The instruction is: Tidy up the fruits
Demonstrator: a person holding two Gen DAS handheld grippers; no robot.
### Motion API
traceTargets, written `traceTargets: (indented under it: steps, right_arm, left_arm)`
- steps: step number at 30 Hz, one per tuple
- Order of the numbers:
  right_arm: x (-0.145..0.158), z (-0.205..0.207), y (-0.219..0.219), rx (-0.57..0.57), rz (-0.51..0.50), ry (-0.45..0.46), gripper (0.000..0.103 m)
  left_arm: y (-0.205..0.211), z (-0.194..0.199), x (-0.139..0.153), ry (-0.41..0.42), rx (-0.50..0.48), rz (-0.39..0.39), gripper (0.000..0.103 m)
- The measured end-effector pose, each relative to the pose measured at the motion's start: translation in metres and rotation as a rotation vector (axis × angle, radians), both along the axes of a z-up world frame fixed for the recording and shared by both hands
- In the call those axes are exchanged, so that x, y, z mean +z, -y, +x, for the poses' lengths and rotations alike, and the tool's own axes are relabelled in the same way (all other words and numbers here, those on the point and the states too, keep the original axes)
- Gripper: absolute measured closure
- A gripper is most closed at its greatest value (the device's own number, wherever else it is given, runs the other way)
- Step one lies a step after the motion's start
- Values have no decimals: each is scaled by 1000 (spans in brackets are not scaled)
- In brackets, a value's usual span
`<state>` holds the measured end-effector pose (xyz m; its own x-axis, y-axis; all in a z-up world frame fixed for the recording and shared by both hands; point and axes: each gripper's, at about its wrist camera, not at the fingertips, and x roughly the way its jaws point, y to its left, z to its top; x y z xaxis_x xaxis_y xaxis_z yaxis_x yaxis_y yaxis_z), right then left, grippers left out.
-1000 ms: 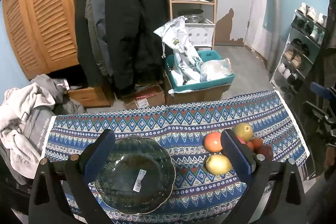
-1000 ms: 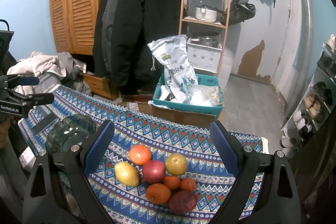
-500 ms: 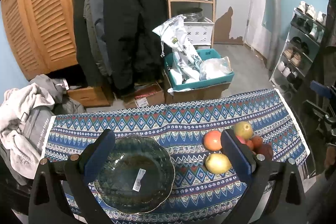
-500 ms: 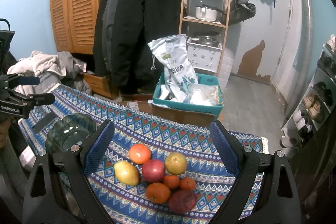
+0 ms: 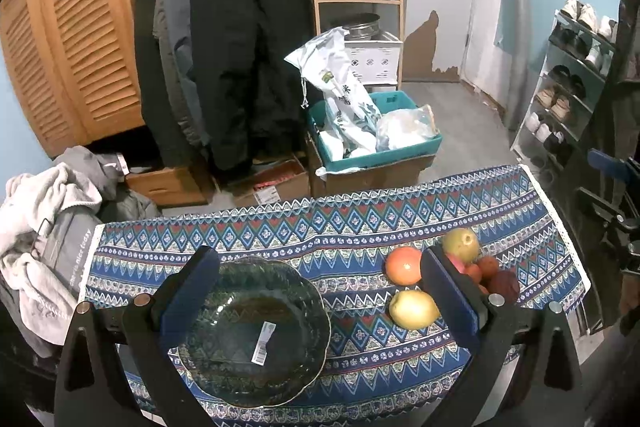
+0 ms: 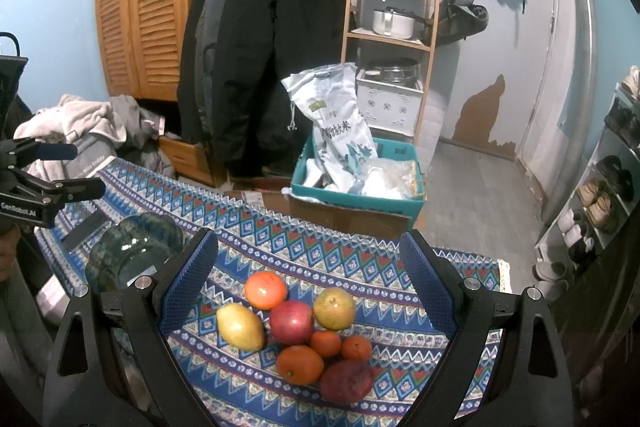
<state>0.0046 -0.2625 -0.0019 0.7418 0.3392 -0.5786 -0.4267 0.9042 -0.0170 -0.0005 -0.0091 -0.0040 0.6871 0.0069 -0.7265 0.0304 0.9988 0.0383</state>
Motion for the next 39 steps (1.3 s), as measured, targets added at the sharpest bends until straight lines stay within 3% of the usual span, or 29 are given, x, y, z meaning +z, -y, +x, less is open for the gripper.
traceTargets:
  steps: [39]
  right_arm:
    - [-12, -3, 4, -3, -1, -9, 12]
  left_arm:
    - [2, 1, -4, -14, -15, -3, 1]
